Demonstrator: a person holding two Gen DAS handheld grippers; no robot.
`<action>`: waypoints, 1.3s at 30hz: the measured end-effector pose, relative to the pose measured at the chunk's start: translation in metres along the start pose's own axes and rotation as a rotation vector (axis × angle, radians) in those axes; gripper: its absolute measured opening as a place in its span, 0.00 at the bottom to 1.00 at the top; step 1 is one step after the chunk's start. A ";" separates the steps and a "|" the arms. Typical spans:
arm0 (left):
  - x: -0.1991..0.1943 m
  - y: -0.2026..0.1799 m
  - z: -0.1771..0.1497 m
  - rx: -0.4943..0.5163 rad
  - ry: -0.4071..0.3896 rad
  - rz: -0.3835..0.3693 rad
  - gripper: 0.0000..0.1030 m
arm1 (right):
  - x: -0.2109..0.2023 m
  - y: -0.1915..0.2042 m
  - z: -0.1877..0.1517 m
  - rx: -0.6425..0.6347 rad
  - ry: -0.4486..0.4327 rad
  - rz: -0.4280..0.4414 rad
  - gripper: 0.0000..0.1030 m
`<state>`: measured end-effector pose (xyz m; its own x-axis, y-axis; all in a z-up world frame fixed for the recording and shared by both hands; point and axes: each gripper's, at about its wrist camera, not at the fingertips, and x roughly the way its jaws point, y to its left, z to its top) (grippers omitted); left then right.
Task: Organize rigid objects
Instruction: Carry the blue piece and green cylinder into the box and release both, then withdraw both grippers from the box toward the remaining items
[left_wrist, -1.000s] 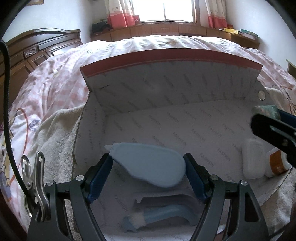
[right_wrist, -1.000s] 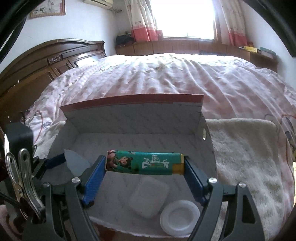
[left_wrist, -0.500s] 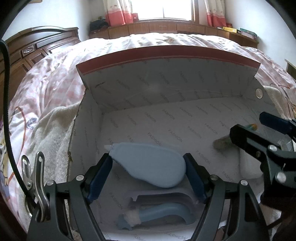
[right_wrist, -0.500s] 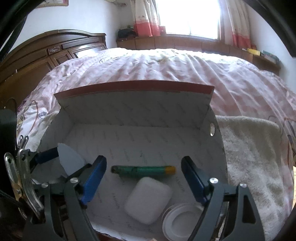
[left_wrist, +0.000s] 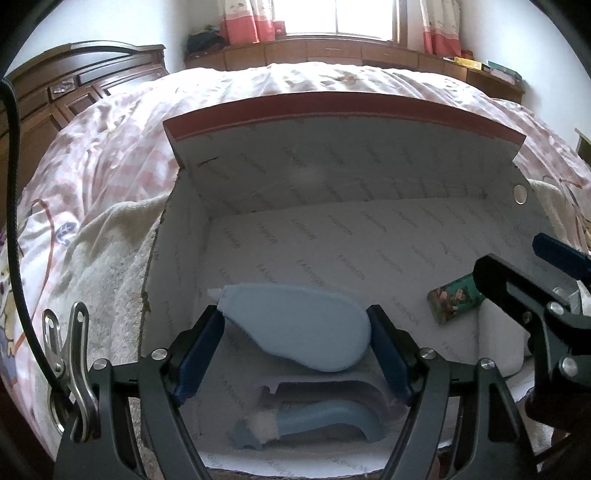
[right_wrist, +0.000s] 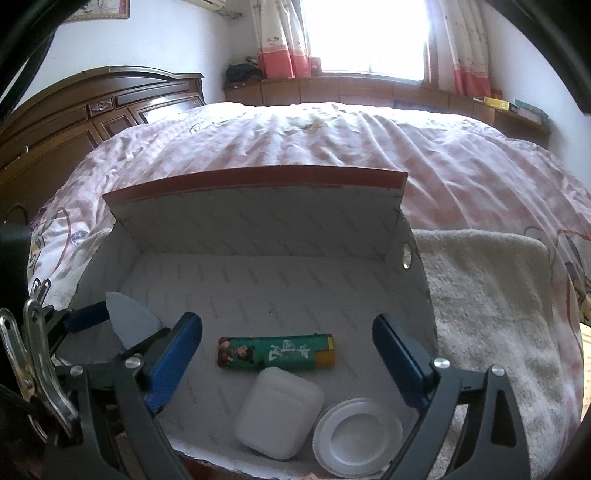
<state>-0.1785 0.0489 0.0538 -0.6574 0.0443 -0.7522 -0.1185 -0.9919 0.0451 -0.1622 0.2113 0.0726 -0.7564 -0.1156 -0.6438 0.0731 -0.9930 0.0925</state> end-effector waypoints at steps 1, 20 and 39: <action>-0.001 0.001 0.000 -0.003 -0.001 -0.005 0.77 | -0.001 0.000 0.000 0.004 -0.002 -0.001 0.93; -0.027 0.005 -0.004 0.004 -0.030 -0.074 0.78 | -0.026 -0.005 -0.005 0.050 -0.022 0.038 0.97; -0.087 0.012 -0.044 -0.001 -0.071 -0.140 0.78 | -0.091 0.002 -0.059 0.056 -0.017 0.085 0.97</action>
<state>-0.0899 0.0275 0.0912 -0.6856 0.1904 -0.7026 -0.2117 -0.9756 -0.0577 -0.0551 0.2182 0.0862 -0.7598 -0.1987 -0.6191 0.1017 -0.9768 0.1887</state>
